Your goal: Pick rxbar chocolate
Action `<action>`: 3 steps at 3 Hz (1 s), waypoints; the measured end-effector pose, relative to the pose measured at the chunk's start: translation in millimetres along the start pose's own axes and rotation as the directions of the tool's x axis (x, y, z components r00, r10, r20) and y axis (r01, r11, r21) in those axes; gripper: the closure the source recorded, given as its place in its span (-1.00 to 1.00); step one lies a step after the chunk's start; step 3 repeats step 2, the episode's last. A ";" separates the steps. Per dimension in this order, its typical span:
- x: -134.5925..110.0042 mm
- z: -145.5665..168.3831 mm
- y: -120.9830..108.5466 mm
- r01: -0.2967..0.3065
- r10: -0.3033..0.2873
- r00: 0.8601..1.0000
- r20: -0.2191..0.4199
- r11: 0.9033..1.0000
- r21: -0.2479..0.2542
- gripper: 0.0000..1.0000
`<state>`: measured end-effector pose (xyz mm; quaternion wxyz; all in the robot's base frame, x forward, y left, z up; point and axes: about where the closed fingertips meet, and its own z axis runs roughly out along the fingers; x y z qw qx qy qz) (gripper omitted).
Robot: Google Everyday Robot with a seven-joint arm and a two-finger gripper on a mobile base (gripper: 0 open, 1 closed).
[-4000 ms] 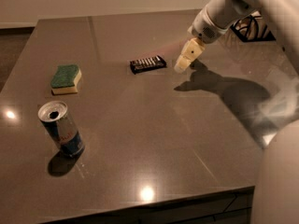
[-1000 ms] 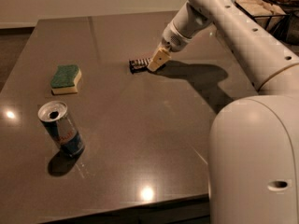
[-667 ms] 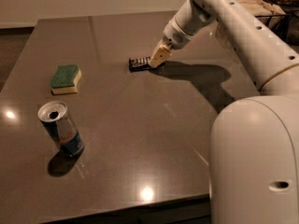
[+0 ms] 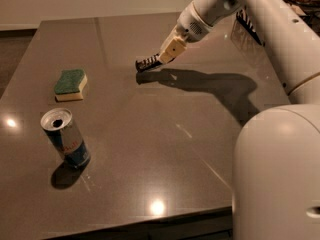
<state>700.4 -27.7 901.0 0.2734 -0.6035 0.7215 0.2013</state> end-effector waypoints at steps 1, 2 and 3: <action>-32.5 -41.1 20.5 0.067 -0.066 0.996 0.067 0.998 -0.016 1.00; -34.9 -43.6 21.8 0.071 -0.070 0.995 0.073 0.997 -0.017 1.00; -34.9 -43.6 21.8 0.071 -0.070 0.995 0.073 0.997 -0.017 1.00</action>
Offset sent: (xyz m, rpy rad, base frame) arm -0.0386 -0.0048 0.0892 0.0841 -0.0592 0.1028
